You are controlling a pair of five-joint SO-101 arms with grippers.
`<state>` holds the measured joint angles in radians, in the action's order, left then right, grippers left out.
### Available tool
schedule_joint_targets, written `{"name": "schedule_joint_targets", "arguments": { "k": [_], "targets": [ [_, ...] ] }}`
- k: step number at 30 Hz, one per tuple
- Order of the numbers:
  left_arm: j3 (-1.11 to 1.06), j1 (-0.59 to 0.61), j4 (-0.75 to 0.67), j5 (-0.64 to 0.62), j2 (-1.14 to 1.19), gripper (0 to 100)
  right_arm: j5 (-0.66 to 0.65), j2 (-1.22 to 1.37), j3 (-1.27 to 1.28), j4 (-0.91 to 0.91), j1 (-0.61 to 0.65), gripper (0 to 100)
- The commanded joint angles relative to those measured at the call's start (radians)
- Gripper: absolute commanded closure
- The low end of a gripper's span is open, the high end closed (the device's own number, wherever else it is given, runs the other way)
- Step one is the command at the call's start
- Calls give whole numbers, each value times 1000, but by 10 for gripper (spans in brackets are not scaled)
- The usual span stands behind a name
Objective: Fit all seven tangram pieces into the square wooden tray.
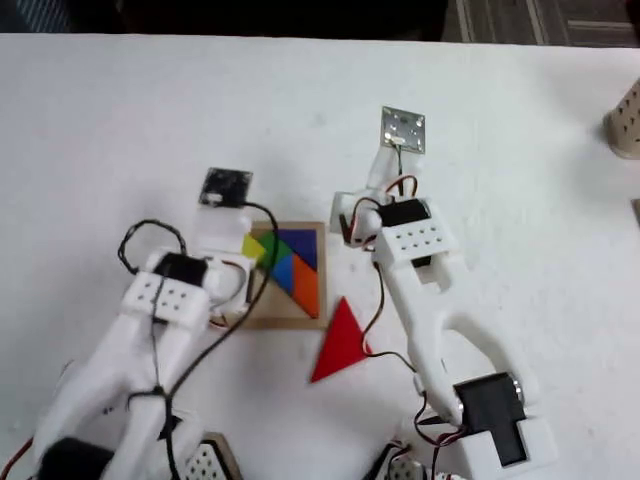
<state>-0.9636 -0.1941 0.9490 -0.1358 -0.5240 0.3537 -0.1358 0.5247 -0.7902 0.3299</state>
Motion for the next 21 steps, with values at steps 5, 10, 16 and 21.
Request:
{"name": "schedule_joint_targets", "arguments": {
  "k": [5, 10, 16, 21],
  "targets": [
    [28, -51, -124, -14, -105, 978, -12, -8, -5, 18, -2, 981],
    [71, -48, -318, -101, 41, 978, -12, -8, -5, 18, -2, 981],
    [175, -25, -404, -124, 332, 978, -12, -8, -5, 18, -2, 981],
    [181, -10, -296, -84, 366, 978, -12, -8, -5, 18, -2, 981]
  ]
}}
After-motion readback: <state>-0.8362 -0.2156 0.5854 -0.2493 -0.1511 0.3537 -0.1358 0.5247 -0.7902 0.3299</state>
